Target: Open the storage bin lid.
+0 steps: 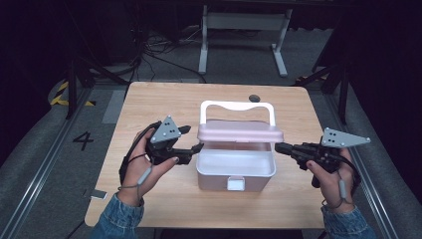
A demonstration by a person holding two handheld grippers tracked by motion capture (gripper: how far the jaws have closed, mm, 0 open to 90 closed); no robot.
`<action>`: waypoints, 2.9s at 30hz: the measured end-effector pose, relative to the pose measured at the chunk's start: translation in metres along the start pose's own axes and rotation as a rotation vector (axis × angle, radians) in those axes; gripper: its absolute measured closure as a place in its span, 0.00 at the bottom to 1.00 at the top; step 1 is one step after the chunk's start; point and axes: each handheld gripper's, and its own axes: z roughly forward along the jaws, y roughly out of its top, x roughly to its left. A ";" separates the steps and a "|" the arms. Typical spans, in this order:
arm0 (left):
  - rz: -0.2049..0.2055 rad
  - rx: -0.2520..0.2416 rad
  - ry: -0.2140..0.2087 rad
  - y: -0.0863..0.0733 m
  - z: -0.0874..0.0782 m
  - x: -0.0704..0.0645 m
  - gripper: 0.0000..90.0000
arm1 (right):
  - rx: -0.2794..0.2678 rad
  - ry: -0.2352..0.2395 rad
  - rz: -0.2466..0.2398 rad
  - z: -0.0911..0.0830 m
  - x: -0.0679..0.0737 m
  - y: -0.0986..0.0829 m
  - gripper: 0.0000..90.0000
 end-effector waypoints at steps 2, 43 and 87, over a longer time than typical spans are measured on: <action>0.006 -0.019 -0.001 0.003 0.005 -0.005 0.38 | -0.006 0.002 0.006 -0.001 0.000 0.000 1.00; 0.078 -0.180 0.045 0.019 0.034 -0.005 0.52 | -0.029 -0.025 0.033 -0.008 -0.006 0.000 0.97; 0.008 -0.171 0.066 0.063 0.060 0.044 0.61 | 0.177 -0.336 -0.035 -0.028 -0.045 -0.042 0.63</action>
